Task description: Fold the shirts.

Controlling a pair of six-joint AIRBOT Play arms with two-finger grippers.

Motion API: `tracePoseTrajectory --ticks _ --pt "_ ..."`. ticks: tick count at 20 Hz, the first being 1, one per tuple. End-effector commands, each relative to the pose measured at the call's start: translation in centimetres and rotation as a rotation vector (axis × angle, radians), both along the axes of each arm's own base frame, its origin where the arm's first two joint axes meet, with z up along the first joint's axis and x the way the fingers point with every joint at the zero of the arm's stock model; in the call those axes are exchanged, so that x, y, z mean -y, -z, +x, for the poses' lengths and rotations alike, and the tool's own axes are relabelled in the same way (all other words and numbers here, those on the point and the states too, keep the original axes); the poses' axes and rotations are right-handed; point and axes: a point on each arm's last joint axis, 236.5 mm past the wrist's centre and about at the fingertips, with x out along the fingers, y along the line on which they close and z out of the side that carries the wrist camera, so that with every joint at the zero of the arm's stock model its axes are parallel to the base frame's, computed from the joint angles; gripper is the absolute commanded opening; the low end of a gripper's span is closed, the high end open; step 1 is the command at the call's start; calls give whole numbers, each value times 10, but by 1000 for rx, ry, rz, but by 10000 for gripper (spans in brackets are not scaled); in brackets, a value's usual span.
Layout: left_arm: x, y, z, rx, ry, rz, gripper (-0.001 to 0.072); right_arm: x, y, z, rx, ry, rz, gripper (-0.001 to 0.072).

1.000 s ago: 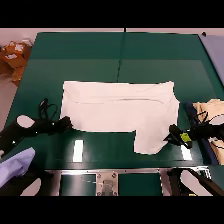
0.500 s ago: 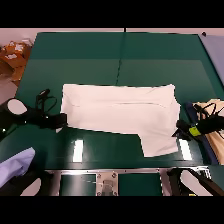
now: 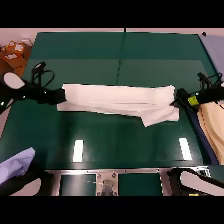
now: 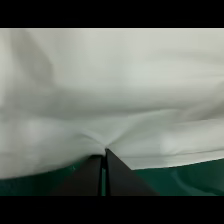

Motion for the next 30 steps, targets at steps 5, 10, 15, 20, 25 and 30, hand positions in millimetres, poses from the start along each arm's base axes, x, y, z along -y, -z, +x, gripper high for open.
tracePoseTrajectory --ticks 5,10,15,20,25,30 --pt "10 59 96 -48 -9 -45 20 -4 31 121 65 -18 32 16" --pt "5 56 159 105 -117 -94 663 14 62 150 59 4 19 295" --pt "-52 4 162 74 -145 -126 663 80 25 126 77 -91 5 522" --pt "-56 3 127 -66 -80 -153 663 117 47 76 14 -152 58 618" --pt "-42 1 128 -59 -62 -165 663 104 100 51 -32 -226 147 618" --pt "-25 -3 128 -55 -38 -188 663 66 95 76 113 -256 353 618"
